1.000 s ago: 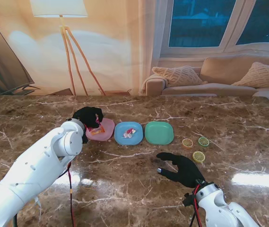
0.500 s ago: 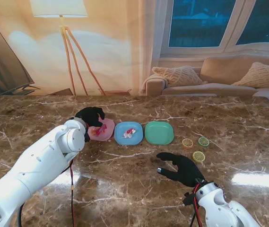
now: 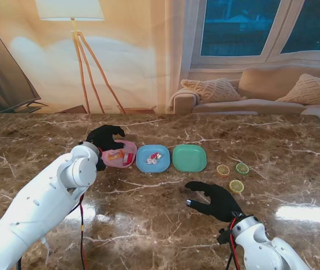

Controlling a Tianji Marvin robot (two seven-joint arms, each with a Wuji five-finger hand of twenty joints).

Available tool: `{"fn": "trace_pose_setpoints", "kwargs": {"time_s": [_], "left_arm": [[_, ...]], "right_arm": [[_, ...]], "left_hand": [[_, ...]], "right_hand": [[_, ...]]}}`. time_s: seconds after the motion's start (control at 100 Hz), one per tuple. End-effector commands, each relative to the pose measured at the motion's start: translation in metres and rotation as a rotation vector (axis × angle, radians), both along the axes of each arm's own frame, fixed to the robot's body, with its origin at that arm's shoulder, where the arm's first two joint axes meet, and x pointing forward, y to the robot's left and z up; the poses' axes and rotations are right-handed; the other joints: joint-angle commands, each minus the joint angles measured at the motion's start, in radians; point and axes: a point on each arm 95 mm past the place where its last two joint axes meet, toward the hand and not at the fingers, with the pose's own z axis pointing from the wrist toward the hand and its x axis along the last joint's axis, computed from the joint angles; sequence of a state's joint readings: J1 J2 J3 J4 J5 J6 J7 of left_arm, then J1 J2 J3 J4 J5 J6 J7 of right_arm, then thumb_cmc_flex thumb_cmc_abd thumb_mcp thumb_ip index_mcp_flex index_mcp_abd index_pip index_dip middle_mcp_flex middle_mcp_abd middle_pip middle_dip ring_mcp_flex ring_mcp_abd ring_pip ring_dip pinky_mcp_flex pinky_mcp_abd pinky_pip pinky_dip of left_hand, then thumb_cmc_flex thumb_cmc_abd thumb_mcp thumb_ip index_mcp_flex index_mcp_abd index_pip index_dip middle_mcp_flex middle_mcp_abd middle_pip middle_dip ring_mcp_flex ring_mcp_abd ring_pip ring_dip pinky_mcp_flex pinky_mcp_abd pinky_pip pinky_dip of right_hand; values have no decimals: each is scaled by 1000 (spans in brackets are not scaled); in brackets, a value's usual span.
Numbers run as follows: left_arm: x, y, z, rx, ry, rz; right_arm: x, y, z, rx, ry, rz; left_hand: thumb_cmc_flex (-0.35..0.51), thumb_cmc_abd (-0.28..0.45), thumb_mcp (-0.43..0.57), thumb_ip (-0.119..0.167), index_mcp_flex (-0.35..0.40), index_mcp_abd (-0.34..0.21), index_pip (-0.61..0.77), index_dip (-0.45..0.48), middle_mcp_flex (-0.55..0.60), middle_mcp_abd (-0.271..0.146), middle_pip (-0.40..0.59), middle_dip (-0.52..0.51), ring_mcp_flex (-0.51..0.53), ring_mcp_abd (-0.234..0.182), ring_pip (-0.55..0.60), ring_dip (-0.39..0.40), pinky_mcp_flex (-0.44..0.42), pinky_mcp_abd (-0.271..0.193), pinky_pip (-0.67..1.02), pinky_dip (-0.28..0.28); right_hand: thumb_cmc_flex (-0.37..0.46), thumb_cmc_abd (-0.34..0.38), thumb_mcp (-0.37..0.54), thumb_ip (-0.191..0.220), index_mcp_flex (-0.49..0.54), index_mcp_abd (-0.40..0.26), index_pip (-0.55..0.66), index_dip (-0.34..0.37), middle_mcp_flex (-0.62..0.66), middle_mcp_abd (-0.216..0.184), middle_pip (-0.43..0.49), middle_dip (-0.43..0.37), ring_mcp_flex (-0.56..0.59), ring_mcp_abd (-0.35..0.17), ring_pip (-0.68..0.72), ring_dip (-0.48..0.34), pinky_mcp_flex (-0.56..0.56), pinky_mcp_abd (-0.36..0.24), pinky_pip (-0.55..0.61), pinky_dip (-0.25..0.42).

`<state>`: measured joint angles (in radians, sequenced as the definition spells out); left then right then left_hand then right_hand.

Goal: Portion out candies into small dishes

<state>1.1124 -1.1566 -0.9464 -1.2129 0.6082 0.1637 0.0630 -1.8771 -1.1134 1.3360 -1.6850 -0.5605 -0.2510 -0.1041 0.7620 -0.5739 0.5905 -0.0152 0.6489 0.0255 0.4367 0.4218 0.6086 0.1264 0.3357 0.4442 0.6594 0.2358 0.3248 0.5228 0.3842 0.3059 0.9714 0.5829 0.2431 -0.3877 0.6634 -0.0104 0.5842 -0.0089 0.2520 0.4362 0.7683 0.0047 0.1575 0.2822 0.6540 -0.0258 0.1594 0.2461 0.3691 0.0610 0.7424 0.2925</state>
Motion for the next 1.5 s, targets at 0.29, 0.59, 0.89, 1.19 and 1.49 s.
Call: {"fn": "trace_pose_setpoints", "kwargs": {"time_s": [0.29,0.59,0.89,1.19,1.49], "left_arm": [[-75,-4,-7,-95,-23,-48],[-142,-8,-17,-248,-46,-81],[-197,-19,-32,-357,-84,-62],[-197,-19,-44,-401,-84,-56],[-188,-21,-50,-425,-86,-39]], "right_arm": [[2,4,12,-37,-2,18],[5,4,21,-55,-18,17],[6,3,21,-59,-22,2],[7,-2,22,-84,-25,-20],[20,-14,31,-140,-16,-49]], "left_hand": [[-75,184,-258,84,-63,20,-172,-116,-111,2,-131,-187,-245,-55,-174,-237,-340,-31,-323,-241],[-69,241,-348,102,-87,48,-228,-144,-163,8,-155,-215,-323,-85,-206,-265,-418,-96,-417,-292],[-82,314,-407,104,-100,63,-252,-154,-171,16,-164,-220,-331,-82,-207,-268,-413,-102,-416,-293],[-72,340,-445,113,-101,64,-258,-156,-181,12,-166,-220,-333,-85,-206,-267,-395,-105,-383,-277],[-59,348,-457,120,-92,65,-252,-153,-176,9,-164,-221,-332,-91,-207,-268,-407,-111,-392,-282]], "right_hand": [[19,10,-26,-3,7,-24,10,-10,2,-5,6,14,26,37,8,12,0,-13,24,6],[18,11,-25,-3,7,-25,10,-10,1,-5,6,14,28,38,8,12,1,-12,24,7],[17,10,-24,-3,7,-26,10,-9,-2,-5,4,13,26,37,7,12,0,-13,23,6],[18,9,-23,-3,6,-27,9,-9,-20,-5,-4,6,31,32,9,12,5,-17,25,6],[19,6,-22,-2,4,-27,9,-9,-30,-6,-4,2,29,31,8,11,4,-19,26,5]]}}
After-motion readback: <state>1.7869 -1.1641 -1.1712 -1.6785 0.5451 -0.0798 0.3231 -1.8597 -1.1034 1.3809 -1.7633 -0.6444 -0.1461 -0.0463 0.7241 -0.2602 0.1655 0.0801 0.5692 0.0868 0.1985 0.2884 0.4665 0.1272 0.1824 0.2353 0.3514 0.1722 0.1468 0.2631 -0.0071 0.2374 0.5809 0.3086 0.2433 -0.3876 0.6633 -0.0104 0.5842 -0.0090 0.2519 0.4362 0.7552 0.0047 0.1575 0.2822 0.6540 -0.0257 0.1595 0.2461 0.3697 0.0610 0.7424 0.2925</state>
